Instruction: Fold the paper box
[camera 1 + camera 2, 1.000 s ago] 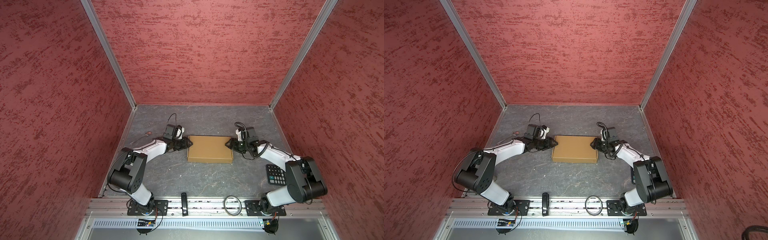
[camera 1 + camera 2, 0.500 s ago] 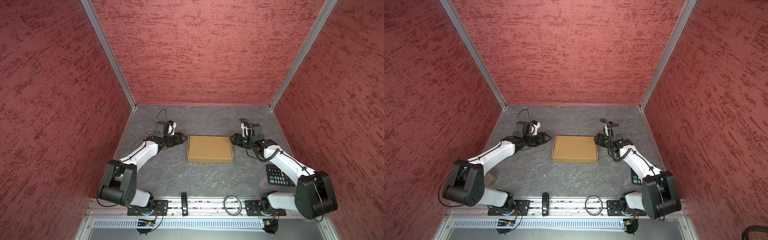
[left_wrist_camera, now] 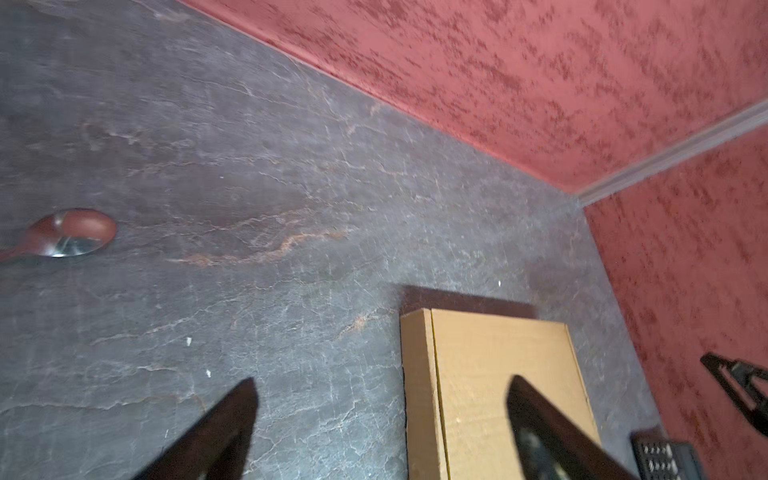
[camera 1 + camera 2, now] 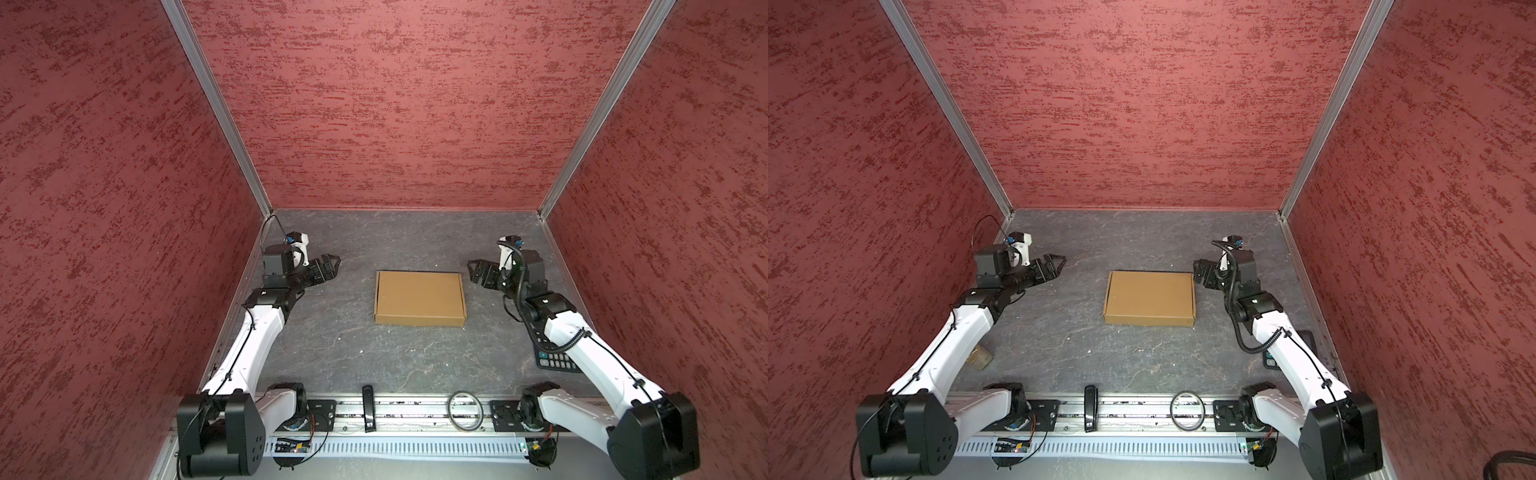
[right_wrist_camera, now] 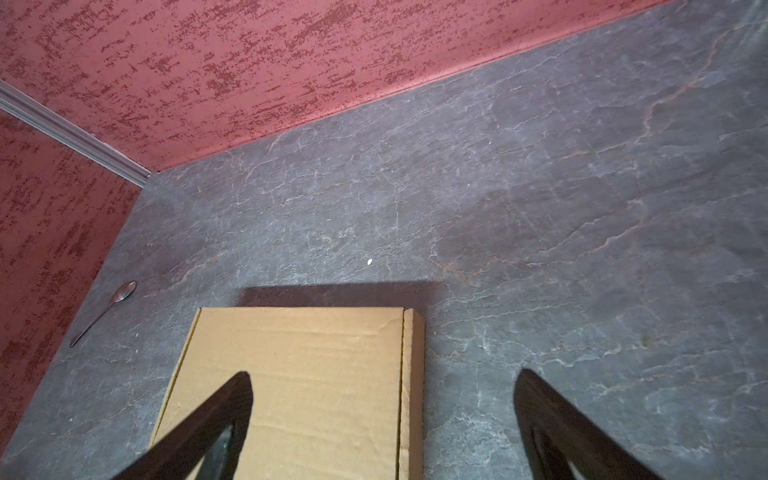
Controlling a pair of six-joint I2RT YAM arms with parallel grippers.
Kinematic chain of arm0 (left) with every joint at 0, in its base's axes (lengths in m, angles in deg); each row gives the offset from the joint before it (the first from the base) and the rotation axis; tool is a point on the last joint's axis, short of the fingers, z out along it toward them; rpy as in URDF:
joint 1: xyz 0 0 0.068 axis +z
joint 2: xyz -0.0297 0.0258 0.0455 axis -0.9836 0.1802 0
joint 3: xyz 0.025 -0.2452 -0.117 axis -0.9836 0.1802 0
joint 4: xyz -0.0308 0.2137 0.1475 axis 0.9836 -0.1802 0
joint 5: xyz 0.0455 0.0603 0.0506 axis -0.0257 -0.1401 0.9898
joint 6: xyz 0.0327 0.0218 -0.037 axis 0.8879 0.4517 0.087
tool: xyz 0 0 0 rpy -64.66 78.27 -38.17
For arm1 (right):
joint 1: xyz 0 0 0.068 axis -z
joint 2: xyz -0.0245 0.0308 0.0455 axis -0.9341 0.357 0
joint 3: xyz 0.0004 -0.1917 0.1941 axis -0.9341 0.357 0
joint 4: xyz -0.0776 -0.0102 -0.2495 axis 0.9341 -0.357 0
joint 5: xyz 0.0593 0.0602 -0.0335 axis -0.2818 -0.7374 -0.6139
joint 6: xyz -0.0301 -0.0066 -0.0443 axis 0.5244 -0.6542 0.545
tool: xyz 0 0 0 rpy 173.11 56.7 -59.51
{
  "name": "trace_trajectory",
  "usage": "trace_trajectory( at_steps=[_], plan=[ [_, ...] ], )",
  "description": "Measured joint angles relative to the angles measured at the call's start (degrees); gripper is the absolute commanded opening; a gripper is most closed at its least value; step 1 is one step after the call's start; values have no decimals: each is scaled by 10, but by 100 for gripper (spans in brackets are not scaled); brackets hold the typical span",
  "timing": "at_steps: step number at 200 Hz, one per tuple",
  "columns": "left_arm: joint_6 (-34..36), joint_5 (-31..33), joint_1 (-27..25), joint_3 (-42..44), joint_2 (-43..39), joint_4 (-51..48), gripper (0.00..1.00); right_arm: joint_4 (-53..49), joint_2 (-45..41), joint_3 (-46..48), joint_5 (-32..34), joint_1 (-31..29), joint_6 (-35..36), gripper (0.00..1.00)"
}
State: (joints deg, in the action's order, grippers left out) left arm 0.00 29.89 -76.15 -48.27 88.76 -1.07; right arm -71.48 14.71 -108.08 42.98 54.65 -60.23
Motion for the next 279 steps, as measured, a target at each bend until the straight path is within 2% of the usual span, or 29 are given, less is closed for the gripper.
trace_trajectory(
  at_steps=[64,99,133,163,191,207,279],
  plan=[
    [16,27,70,65,-23,42,100,82,-32,63,60,0,39,99],
    [30,48,93,80,12,94,100,154,-38,104,79,0,69,99],
    [56,63,101,84,69,170,100,224,-25,132,92,0,91,99],
    [67,57,103,136,110,300,100,290,-12,161,113,0,114,99],
    [71,48,104,187,151,421,100,337,9,174,141,0,138,99],
    [77,44,101,190,175,454,100,357,21,174,155,0,153,99],
    [149,88,13,168,223,509,100,456,75,195,210,1,198,99]
  ],
)
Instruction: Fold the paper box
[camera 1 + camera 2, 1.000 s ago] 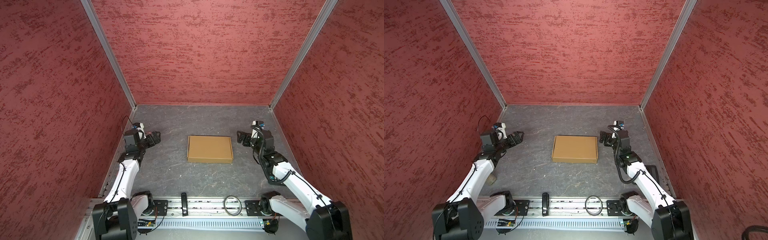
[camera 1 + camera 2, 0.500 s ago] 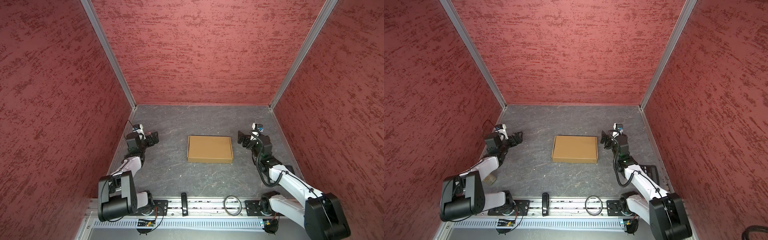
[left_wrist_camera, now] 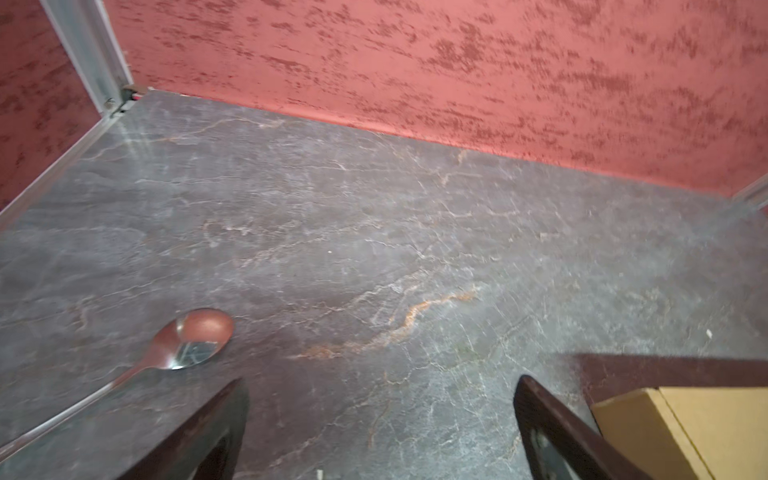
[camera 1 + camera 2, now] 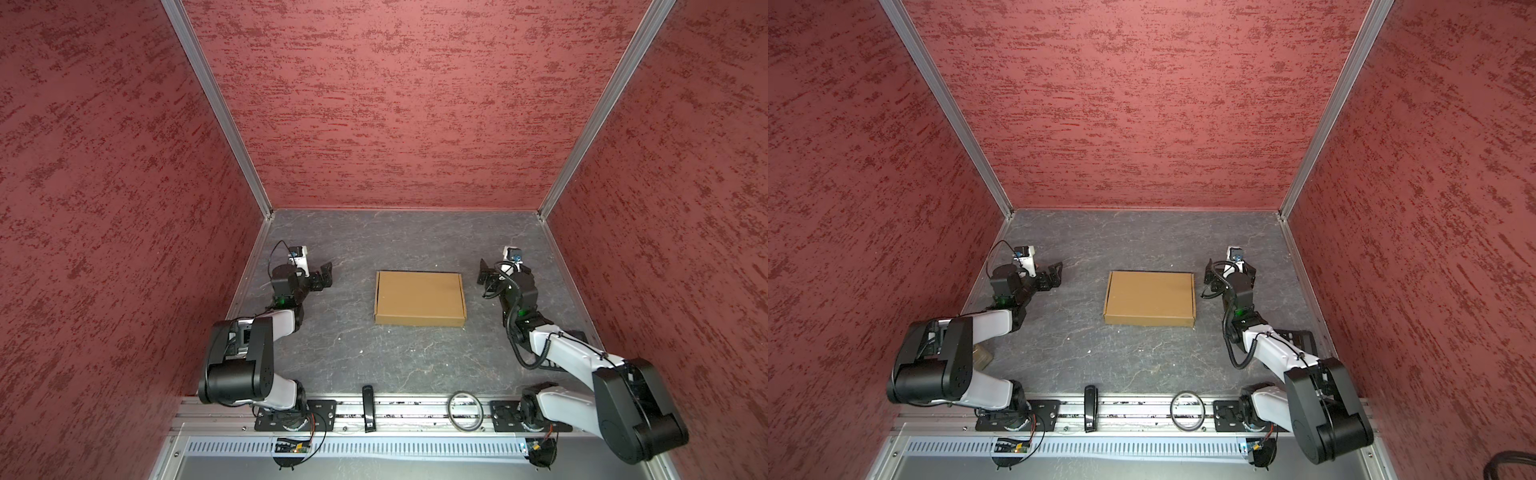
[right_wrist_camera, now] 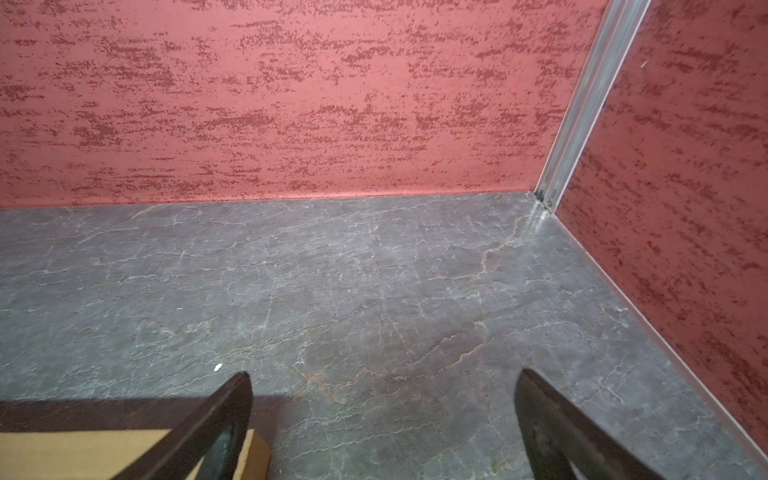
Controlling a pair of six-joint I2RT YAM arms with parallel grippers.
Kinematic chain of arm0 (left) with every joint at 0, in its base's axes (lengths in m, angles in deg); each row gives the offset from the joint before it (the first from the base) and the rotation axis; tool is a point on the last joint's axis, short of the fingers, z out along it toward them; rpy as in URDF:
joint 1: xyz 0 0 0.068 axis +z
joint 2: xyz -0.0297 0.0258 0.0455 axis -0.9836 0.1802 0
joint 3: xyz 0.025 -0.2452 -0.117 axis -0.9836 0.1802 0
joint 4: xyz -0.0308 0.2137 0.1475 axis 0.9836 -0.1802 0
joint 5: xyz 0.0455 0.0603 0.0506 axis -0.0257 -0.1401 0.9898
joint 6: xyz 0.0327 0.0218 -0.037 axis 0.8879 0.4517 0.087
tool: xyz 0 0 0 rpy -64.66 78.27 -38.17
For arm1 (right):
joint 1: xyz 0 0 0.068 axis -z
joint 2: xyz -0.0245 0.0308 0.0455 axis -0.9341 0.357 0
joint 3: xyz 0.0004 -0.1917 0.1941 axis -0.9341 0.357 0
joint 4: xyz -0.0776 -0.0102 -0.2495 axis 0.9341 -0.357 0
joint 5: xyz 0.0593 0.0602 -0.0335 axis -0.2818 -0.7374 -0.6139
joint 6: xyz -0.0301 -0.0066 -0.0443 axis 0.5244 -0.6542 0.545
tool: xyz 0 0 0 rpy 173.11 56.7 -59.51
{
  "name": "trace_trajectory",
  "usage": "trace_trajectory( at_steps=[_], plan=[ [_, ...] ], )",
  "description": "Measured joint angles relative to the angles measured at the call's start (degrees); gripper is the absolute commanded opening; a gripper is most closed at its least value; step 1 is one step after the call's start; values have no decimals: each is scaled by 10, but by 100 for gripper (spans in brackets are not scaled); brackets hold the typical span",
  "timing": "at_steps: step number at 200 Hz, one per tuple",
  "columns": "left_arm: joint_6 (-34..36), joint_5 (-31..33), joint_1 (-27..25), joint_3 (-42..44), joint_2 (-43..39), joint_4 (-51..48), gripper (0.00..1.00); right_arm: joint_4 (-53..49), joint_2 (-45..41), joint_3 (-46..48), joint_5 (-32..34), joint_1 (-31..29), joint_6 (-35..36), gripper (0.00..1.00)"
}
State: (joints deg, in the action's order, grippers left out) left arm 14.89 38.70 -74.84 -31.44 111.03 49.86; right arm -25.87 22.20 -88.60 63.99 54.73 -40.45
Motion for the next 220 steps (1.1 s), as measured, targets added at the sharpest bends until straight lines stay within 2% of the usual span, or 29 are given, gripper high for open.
trace_trajectory(
  at_steps=[68,114,177,220],
  plan=[
    [21,27,-10,59,31,113,100,94,43,14,32,13,40,99],
    [21,33,-3,59,32,134,100,149,52,32,37,33,51,99],
    [21,39,-6,59,32,140,99,170,74,26,27,77,51,99],
    [21,47,-7,59,32,140,100,170,84,23,-11,118,48,99]
  ],
)
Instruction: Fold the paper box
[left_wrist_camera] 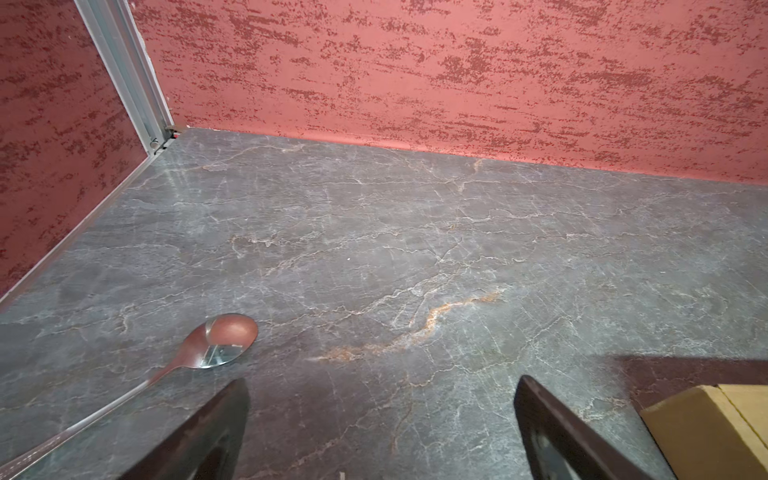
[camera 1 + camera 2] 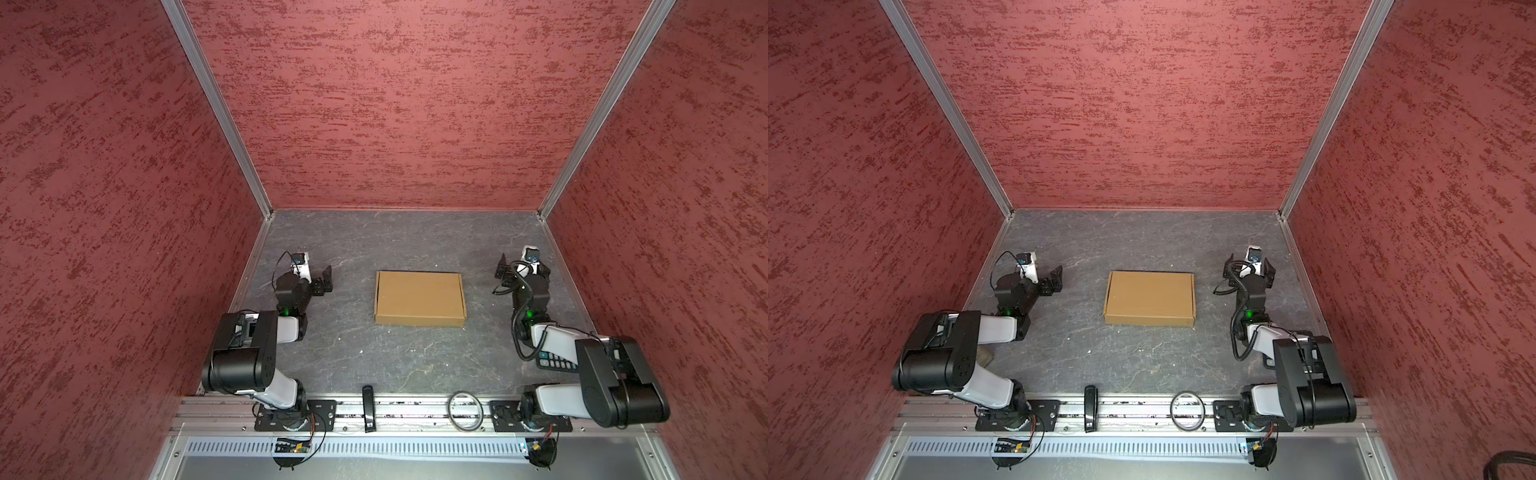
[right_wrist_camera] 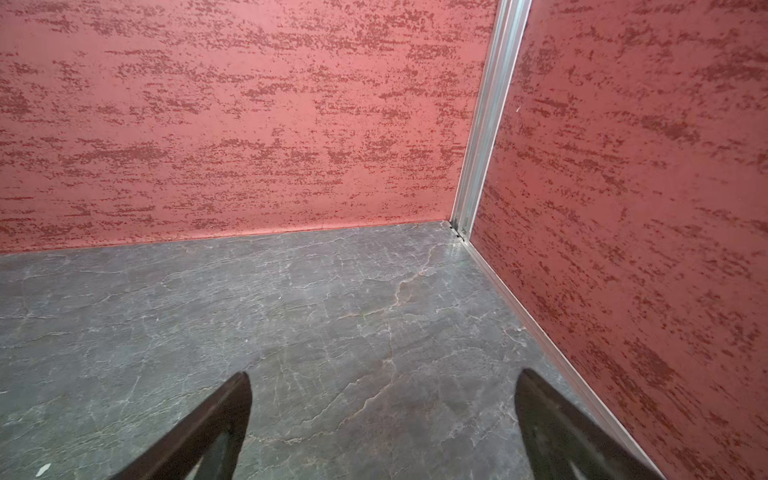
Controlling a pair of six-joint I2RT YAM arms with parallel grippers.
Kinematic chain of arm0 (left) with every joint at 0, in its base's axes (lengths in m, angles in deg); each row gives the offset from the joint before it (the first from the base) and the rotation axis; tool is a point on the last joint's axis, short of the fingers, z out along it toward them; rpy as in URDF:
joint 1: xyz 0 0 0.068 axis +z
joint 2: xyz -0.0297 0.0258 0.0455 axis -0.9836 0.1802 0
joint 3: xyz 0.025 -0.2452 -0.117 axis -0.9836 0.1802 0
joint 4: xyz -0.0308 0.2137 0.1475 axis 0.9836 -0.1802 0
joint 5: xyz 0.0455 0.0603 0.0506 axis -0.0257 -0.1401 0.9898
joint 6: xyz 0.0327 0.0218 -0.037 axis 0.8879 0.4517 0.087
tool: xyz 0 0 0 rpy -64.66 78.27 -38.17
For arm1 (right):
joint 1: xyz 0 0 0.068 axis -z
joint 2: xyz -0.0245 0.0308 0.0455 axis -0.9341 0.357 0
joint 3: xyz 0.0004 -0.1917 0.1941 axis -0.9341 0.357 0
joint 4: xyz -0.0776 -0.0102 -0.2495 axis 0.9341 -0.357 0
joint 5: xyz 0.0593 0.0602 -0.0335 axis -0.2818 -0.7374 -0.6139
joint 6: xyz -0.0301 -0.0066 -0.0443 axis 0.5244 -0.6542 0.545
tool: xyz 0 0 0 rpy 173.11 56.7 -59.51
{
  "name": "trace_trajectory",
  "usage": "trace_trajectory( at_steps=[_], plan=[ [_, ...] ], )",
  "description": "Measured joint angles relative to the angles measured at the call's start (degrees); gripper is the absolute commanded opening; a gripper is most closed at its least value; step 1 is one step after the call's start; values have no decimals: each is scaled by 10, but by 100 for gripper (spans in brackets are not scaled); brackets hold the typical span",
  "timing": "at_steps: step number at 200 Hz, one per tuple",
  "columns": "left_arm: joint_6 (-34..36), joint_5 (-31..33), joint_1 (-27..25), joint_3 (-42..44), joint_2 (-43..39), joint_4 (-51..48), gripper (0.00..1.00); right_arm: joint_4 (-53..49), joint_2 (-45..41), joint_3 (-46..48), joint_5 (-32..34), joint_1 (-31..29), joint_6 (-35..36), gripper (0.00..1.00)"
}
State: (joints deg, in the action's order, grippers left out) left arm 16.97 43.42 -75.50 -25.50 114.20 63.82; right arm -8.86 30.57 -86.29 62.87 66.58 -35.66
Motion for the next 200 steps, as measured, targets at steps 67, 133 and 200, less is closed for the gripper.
trace_trajectory(
  at_steps=[67,133,200],
  plan=[
    [0,1,0,0,0,0,99,-5,-21,0,-50,17,-19,99],
    [0,2,-2,0,0,0,100,97,63,70,-60,19,-21,99],
    [0,4,-3,0,0,0,99,174,115,82,-60,19,-23,99]
  ],
)
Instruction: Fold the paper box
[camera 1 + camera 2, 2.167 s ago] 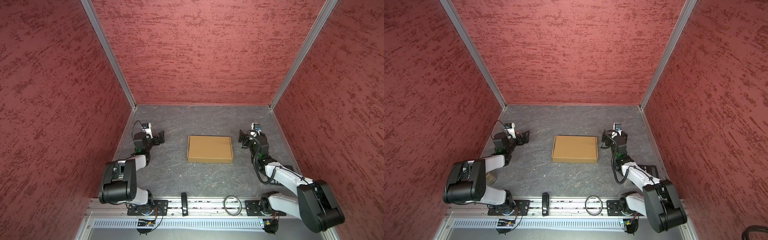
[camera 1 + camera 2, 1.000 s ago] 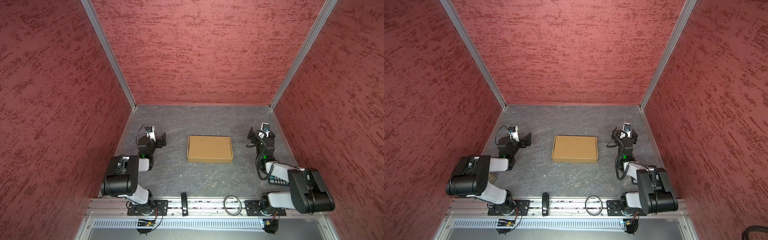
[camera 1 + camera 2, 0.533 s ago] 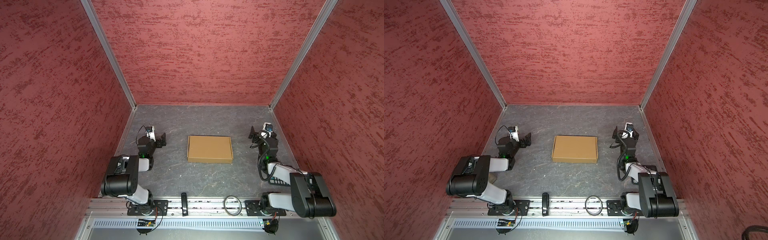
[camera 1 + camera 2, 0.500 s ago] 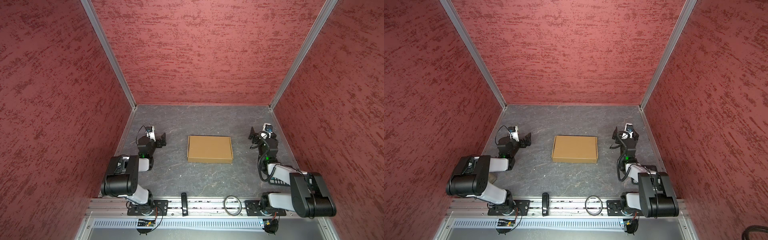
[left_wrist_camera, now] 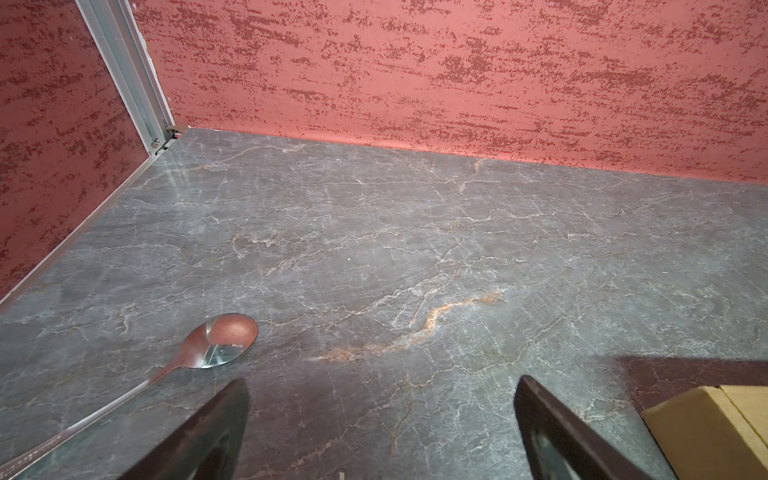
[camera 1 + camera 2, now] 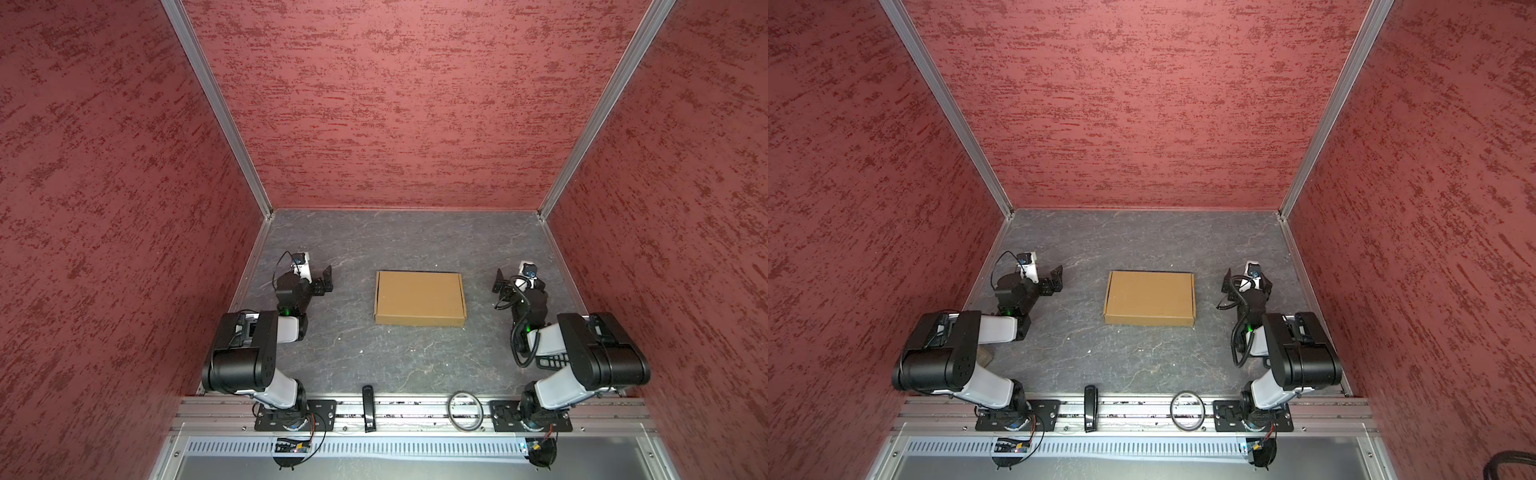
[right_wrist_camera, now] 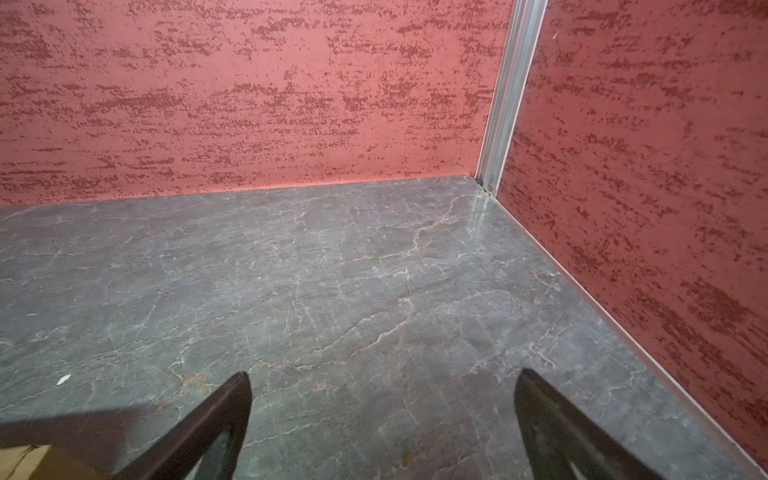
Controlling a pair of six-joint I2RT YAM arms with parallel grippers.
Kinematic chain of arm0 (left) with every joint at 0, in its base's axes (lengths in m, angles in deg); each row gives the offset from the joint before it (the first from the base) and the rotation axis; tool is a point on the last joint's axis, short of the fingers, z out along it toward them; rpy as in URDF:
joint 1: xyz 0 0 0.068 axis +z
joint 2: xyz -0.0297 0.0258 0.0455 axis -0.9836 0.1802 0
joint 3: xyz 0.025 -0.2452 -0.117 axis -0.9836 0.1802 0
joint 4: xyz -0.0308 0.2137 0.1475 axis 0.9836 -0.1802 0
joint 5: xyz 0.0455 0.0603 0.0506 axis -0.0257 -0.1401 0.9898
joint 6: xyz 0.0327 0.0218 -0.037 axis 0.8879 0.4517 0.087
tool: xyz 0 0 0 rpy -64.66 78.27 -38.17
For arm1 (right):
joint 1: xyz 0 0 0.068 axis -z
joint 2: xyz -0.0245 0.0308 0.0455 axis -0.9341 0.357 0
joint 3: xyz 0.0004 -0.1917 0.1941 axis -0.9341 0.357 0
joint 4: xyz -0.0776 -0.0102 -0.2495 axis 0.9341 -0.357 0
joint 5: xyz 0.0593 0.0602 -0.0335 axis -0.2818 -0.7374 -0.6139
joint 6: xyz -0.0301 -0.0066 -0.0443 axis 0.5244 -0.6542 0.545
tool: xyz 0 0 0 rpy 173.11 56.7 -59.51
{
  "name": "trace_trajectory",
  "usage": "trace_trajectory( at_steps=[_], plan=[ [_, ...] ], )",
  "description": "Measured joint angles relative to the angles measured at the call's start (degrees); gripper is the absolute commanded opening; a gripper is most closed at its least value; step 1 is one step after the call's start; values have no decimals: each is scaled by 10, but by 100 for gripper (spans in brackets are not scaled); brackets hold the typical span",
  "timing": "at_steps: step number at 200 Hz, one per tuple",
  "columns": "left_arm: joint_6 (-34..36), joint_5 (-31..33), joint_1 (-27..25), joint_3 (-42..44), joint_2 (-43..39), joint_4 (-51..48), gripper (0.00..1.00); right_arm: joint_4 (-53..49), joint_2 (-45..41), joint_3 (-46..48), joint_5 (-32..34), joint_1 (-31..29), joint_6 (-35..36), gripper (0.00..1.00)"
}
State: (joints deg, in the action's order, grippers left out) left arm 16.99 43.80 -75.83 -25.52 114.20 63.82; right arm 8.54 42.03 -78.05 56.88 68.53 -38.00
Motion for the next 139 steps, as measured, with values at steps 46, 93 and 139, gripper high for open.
trace_trajectory(
  at_steps=[46,93,139],
  plan=[
    [0,0,0,0,0,0,99,2,0,-3,-33,8,1,99],
    [0,0,0,0,0,0,100,3,0,-3,-89,17,7,99],
    [0,0,0,0,0,0,100,-10,0,-11,-75,22,-5,99]
  ],
)
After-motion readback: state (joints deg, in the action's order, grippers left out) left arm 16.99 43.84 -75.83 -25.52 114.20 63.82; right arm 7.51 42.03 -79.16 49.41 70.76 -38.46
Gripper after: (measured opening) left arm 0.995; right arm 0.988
